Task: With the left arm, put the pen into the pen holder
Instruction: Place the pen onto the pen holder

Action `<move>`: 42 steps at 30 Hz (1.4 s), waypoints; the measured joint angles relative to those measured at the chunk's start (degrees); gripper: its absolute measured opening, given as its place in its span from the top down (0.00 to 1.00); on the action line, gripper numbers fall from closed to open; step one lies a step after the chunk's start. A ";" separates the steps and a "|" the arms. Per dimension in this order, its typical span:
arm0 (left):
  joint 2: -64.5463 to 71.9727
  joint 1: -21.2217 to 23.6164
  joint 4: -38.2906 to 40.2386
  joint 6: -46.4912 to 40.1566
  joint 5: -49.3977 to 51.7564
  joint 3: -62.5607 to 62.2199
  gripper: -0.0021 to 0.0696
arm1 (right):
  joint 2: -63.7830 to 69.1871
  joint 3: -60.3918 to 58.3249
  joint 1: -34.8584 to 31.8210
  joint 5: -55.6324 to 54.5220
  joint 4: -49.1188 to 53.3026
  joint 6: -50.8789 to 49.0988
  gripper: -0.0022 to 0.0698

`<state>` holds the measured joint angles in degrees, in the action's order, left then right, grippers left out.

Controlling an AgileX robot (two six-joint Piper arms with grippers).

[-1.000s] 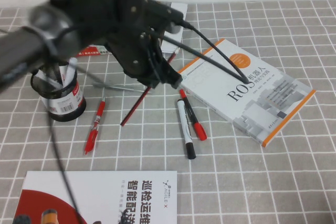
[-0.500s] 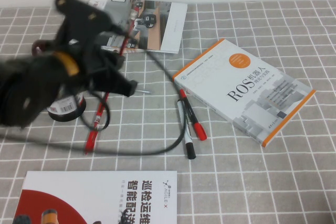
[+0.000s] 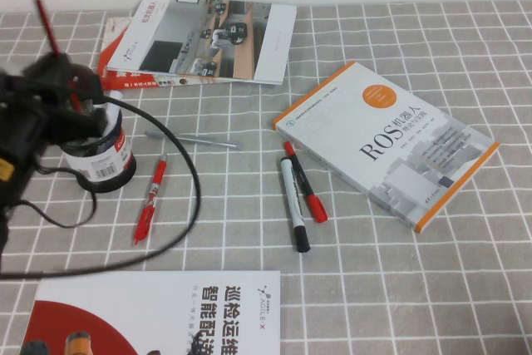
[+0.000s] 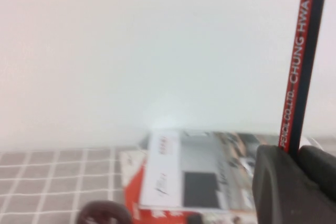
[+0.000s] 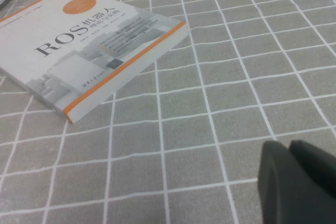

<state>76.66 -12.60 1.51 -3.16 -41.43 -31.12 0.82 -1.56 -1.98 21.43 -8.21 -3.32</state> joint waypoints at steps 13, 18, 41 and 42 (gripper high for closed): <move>13.35 3.98 0.31 3.16 -8.28 -2.99 0.94 | 0.00 0.00 0.00 0.00 0.00 0.00 0.99; 16.27 3.98 0.46 3.16 -10.04 -4.12 0.94 | 0.00 0.00 0.00 0.00 0.00 0.00 0.99; 19.62 3.98 2.38 3.16 -10.13 -4.12 0.65 | 0.00 0.00 0.00 0.00 0.00 0.00 0.99; 19.62 3.98 2.43 3.16 -9.99 -4.12 0.59 | 0.00 0.00 0.00 0.00 0.00 0.00 0.99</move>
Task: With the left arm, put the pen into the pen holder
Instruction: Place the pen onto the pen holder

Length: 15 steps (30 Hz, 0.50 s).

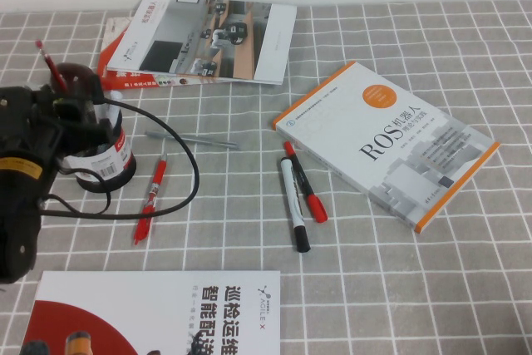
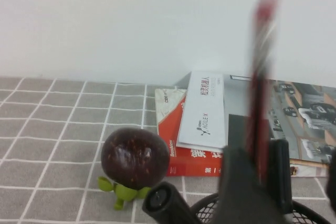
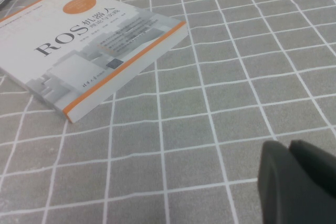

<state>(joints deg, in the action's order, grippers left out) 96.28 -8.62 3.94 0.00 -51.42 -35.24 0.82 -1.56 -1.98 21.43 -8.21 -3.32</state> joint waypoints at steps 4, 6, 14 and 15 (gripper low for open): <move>-1.09 0.00 0.16 0.00 0.48 0.00 0.44 | 0.00 0.00 0.00 0.00 0.00 0.00 0.99; -2.79 0.00 0.29 0.00 0.93 0.00 0.42 | 0.00 0.00 0.00 0.00 0.00 0.00 0.99; -16.59 0.00 0.29 0.00 14.36 0.00 0.54 | 0.00 0.00 0.00 0.00 0.00 0.00 0.99; -19.01 0.00 -0.03 0.00 17.43 0.00 0.60 | 0.00 0.00 0.00 0.00 0.00 0.00 0.99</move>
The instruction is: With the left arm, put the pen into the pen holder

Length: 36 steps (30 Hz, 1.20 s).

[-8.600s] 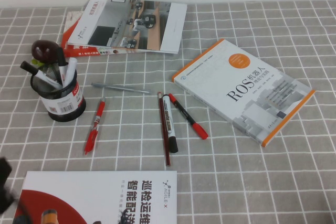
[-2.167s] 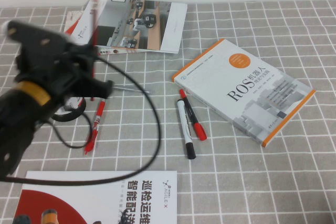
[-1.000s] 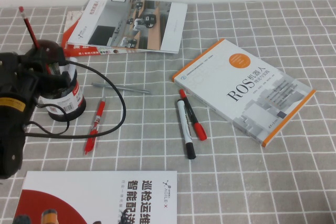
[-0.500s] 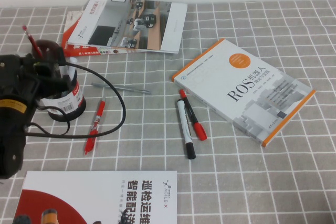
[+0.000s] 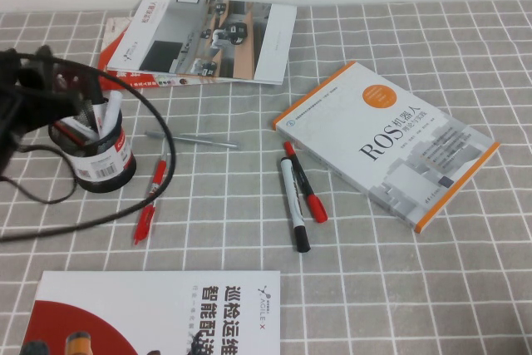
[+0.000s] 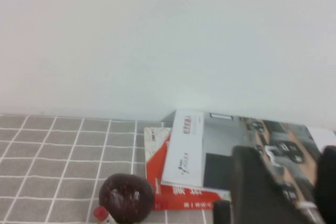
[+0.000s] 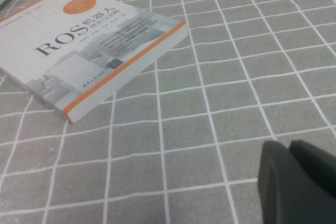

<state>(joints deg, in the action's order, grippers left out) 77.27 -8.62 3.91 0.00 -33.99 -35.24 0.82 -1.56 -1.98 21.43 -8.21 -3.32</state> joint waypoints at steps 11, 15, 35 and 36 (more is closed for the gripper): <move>-27.75 0.00 -3.20 -1.46 31.09 0.00 0.97 | 0.00 0.00 0.00 0.00 0.00 0.00 0.99; -38.24 0.00 -3.20 -1.34 43.41 0.00 0.97 | 0.00 0.00 0.00 0.00 0.00 0.00 0.99; -72.57 0.00 -2.88 -0.37 74.06 5.76 0.97 | 0.00 0.00 0.00 0.00 0.00 0.00 0.99; -72.87 0.00 -3.32 0.00 74.02 6.05 0.97 | 0.00 0.00 0.00 0.00 0.00 0.00 0.99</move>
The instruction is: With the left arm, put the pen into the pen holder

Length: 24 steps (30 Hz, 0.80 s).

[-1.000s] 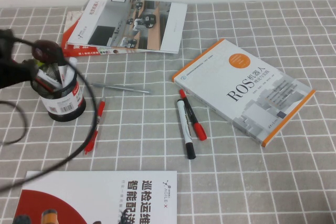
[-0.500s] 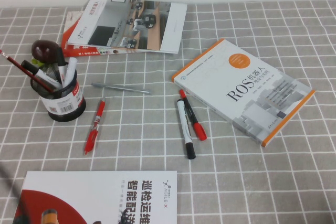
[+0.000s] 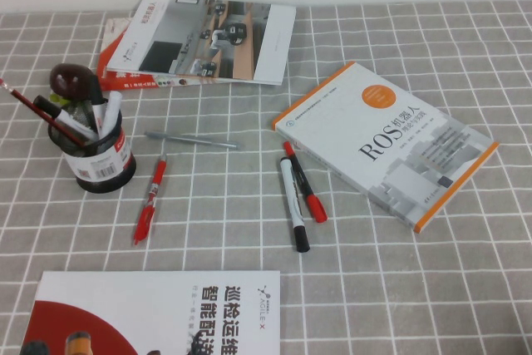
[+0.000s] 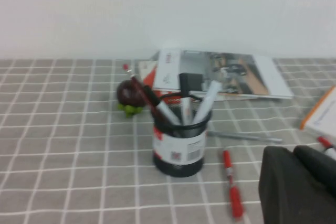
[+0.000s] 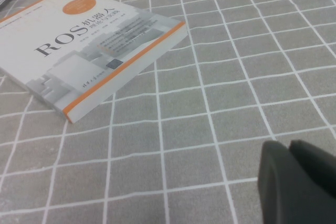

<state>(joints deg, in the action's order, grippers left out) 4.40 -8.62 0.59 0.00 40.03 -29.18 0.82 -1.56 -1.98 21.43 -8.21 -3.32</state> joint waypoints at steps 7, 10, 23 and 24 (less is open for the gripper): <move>-2.35 0.00 -14.34 14.23 -7.83 9.63 0.97 | 0.00 0.00 0.00 0.00 0.00 0.00 0.99; -4.00 0.00 -21.29 21.44 -15.40 15.27 0.97 | 0.00 0.00 0.00 0.00 0.00 0.00 0.99; -5.05 0.00 -10.44 12.91 -28.82 30.57 0.97 | 0.00 0.00 0.00 0.00 0.00 0.00 0.99; -5.05 0.00 -9.70 12.14 -28.42 30.57 0.97 | 0.00 0.00 0.00 0.00 0.00 0.00 0.99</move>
<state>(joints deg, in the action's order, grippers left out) -0.65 -8.62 -9.11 12.14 11.61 1.39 0.82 -1.56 -1.98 21.43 -8.21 -3.32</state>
